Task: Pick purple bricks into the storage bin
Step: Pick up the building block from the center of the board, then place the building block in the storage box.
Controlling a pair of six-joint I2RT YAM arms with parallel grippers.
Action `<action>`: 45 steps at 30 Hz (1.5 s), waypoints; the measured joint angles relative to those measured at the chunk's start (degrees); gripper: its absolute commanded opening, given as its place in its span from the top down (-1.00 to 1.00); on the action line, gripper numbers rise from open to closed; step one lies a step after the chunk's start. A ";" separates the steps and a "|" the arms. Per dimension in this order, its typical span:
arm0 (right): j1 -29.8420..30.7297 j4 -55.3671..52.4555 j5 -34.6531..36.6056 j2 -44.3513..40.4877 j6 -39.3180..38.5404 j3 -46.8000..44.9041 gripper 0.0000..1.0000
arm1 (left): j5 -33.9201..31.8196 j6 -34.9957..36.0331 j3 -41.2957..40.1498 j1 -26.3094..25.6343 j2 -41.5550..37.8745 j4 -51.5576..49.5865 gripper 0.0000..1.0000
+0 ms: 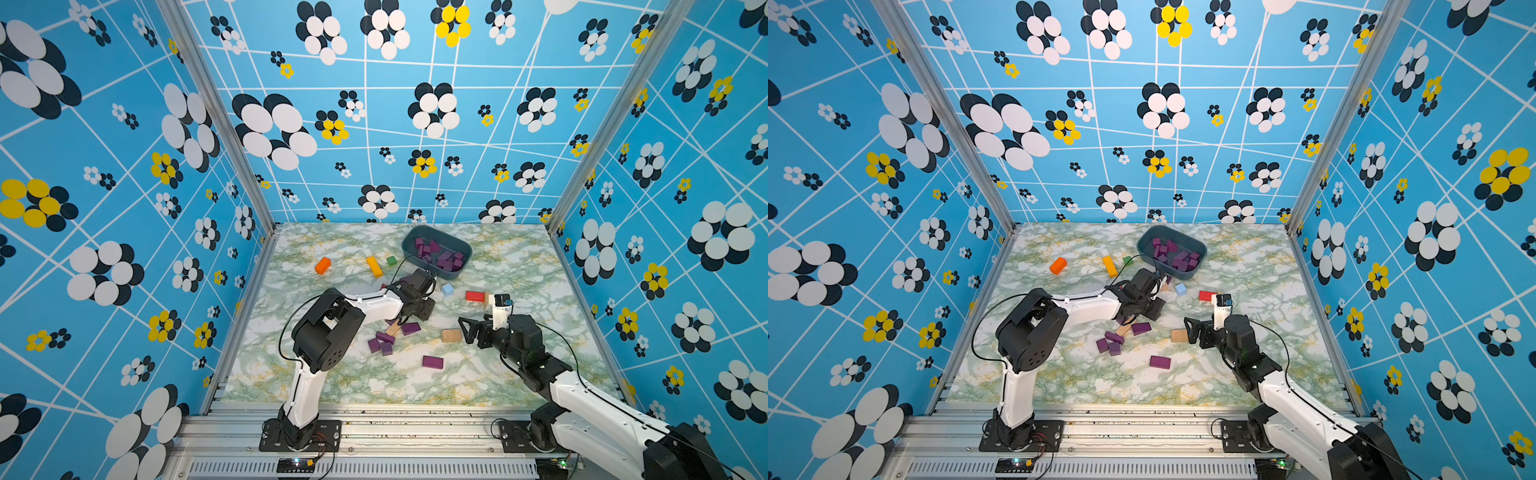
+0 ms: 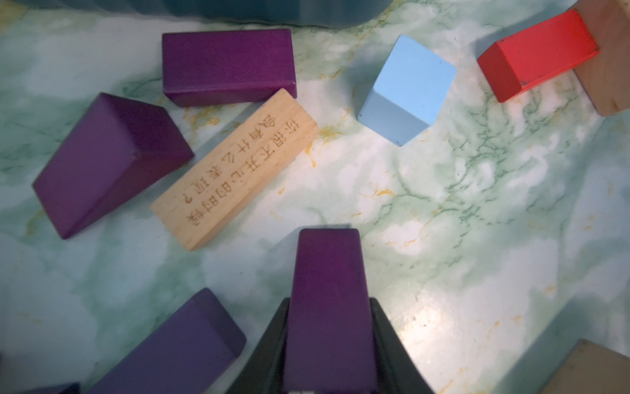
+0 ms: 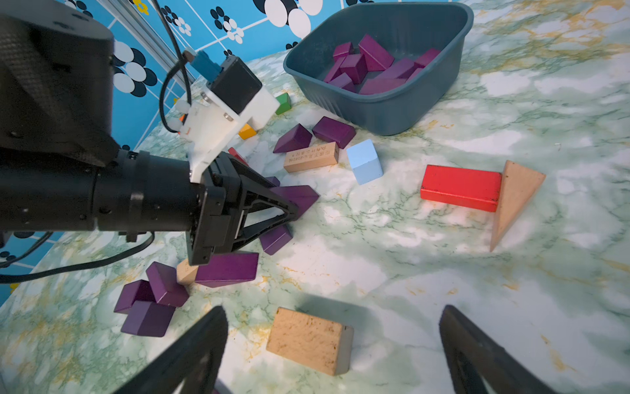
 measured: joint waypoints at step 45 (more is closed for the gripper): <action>0.00 1.88 1.66 -0.42 0.83 -1.18 -0.98 | -3.58 10.51 37.42 4.79 20.24 13.38 0.20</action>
